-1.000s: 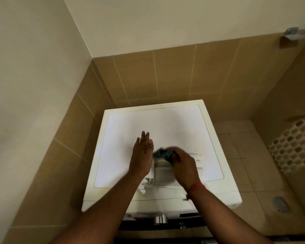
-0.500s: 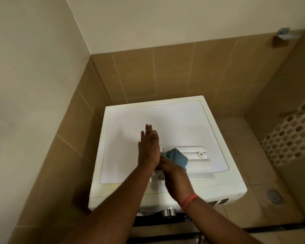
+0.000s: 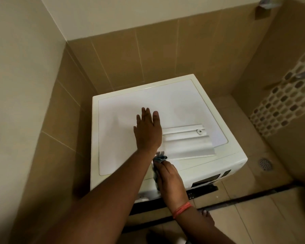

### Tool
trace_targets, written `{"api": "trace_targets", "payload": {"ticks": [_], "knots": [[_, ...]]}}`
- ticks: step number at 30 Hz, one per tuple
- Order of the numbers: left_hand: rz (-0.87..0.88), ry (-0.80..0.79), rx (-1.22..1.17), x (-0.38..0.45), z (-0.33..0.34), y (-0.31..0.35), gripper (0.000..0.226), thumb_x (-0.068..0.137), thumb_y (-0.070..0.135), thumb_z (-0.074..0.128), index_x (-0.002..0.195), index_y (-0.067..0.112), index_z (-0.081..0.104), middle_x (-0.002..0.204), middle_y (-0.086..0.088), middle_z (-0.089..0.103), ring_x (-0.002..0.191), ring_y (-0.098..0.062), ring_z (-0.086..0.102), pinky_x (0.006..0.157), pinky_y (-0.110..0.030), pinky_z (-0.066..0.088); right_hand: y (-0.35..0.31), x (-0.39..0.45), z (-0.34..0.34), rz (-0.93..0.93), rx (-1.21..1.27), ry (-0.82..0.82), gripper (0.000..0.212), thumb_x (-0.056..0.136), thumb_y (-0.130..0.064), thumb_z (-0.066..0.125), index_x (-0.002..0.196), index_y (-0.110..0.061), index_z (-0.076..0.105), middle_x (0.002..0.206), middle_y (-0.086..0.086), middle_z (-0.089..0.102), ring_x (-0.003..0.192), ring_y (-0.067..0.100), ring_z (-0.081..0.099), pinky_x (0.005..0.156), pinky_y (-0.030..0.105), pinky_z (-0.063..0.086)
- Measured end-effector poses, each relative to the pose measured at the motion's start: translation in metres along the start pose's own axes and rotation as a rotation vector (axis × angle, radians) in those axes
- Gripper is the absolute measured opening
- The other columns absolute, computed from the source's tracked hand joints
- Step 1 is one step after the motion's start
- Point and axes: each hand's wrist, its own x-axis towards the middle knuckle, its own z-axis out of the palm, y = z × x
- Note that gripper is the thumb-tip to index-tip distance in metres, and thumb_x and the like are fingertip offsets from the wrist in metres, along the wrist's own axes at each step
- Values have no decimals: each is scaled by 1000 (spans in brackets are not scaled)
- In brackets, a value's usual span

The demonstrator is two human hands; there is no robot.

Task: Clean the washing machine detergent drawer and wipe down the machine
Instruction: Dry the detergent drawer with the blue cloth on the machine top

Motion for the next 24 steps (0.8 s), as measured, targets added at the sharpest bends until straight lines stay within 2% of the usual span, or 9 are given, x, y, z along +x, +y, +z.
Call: {"api": "trace_targets", "payload": {"ticks": [4,6,8,11,13,15,18,21,24], "knots": [[11,-9,69,-1,-1,-1,61,103,52,14,156,22,16,164,6,8,152,-21,6,122,-49,12,6,12,-17,14,-26,65,37,76,3,64,107,-15,70,103,1,69,95,14,59,84,21,49],[10,-3,106,-1,-1,-1,62,102,52,14,156,21,16,164,5,9,152,-22,6,122,-50,13,21,13,-31,47,-105,104,32,73,8,62,98,-10,71,97,4,69,90,17,60,82,25,50],[9,-2,136,0,-2,-1,64,101,54,13,156,21,16,164,4,9,152,-22,7,122,-50,14,40,9,-45,91,-192,139,21,78,3,55,91,-6,69,90,6,66,83,19,60,78,26,51],[9,9,144,1,-1,-1,65,101,54,13,156,20,18,164,3,10,152,-23,7,121,-50,16,72,8,-76,390,-131,239,15,88,4,53,86,-8,61,83,0,54,79,14,54,70,13,39],[14,14,137,0,-1,-1,64,102,53,14,156,19,19,164,3,10,152,-23,7,122,-50,15,85,16,-93,587,-125,305,10,90,1,57,93,-7,61,90,0,50,81,14,49,72,14,34],[12,9,108,1,1,-1,64,102,54,15,156,19,19,164,3,10,152,-22,6,123,-47,12,89,25,-94,679,-111,364,7,91,-2,58,92,-9,59,95,3,51,83,16,48,76,19,34],[45,24,87,4,2,-5,73,98,59,9,155,16,25,164,-2,16,151,-22,8,123,-43,9,66,38,-70,669,4,356,15,90,-3,58,82,-14,53,90,2,51,81,17,50,74,17,34],[55,61,116,6,3,-6,79,94,60,4,153,14,28,163,-5,17,151,-23,8,123,-41,6,36,42,-44,562,103,215,19,88,-2,60,79,-17,53,83,-4,51,75,7,49,66,7,34],[20,83,70,5,1,-4,80,92,61,7,153,15,29,163,-4,17,151,-23,10,123,-44,12,19,45,-47,430,149,89,23,83,0,63,78,-21,56,83,-9,55,77,1,53,67,5,37]]}}
